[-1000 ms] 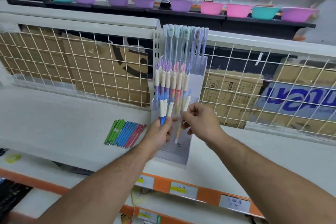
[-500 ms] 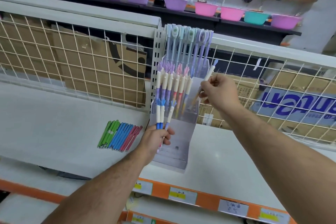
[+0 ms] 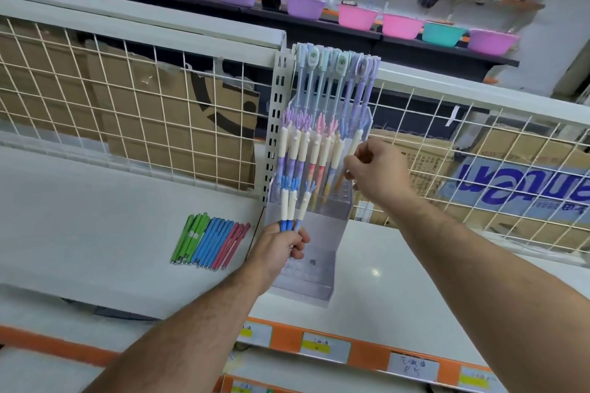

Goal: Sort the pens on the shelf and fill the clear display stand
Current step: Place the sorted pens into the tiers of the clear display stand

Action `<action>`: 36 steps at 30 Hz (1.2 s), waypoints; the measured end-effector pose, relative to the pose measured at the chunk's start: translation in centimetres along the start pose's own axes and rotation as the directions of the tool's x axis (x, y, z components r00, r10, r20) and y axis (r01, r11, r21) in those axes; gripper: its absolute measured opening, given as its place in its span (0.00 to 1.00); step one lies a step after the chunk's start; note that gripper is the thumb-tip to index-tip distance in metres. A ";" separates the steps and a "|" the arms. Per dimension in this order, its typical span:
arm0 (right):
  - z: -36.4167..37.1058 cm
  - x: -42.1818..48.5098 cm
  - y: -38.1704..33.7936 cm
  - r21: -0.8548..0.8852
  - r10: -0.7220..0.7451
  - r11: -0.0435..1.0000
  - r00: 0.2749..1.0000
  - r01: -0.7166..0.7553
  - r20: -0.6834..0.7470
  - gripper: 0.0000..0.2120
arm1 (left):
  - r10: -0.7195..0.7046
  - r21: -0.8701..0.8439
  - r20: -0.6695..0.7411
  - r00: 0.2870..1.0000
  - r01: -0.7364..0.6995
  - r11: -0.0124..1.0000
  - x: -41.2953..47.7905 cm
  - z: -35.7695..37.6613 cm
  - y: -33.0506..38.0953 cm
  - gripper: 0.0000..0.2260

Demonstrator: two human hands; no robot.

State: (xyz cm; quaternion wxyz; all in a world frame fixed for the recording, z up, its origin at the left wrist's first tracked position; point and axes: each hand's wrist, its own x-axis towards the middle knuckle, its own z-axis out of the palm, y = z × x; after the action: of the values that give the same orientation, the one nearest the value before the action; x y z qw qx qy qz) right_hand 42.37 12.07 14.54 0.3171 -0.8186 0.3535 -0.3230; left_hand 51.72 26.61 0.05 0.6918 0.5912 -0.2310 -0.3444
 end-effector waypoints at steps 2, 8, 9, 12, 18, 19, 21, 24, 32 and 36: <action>0.3 -0.2 0.2 -0.044 -0.009 0.999 0.999 0.011 0.031 0.04 | -0.004 0.007 0.007 1.000 0.004 1.000 0.1 -0.1 -0.1 0.12; 0.8 -0.4 0.4 -0.070 -0.002 0.998 0.999 0.004 0.034 0.04 | -0.032 0.005 0.033 0.999 0.032 0.999 0.0 -0.1 -0.1 0.08; 0.7 -0.4 0.4 -0.066 0.001 0.998 0.999 0.002 0.033 0.04 | -0.036 0.002 0.036 0.999 0.036 0.999 0.0 -0.2 0.0 0.09; 0.7 -0.5 0.4 -0.051 0.023 0.998 0.999 -0.021 0.036 0.04 | -0.034 0.013 0.053 0.998 0.033 0.999 0.0 -0.2 -0.1 0.10; 1.1 -2.8 1.1 -0.050 0.036 0.998 0.998 -0.039 -0.044 0.05 | -0.029 0.065 0.056 0.998 0.026 0.998 0.0 -0.2 0.1 0.12; 1.3 -3.5 1.4 -0.047 0.023 0.999 0.998 -0.026 -0.062 0.05 | -0.027 0.066 0.058 0.998 0.023 0.998 0.0 -0.2 0.1 0.12; 1.9 -4.9 1.7 -0.003 0.015 1.000 0.999 -0.015 -0.031 0.06 | -0.015 0.067 0.059 0.998 0.011 0.998 0.0 -0.1 0.1 0.13; 3.1 -6.6 1.7 0.079 0.016 0.997 0.993 -0.025 0.120 0.06 | -0.002 0.059 0.058 0.998 -0.002 0.998 0.1 -0.1 -0.2 0.12; 4.8 -7.4 1.4 0.087 0.002 0.996 0.968 -0.025 0.249 0.08 | -0.009 0.121 0.073 0.997 0.000 0.993 0.5 -0.3 -0.8 0.06; 3.6 -6.7 0.7 0.182 0.025 0.981 0.980 -0.062 0.195 0.08 | -0.004 0.082 0.081 0.997 -0.003 0.997 0.5 -0.3 -0.7 0.09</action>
State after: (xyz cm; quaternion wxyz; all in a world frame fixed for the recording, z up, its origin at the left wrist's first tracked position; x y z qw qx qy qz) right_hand 41.14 18.00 9.85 0.4322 -0.8046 0.3073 -0.2671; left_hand 52.07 26.36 -0.76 0.6570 0.6045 -0.2727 -0.3586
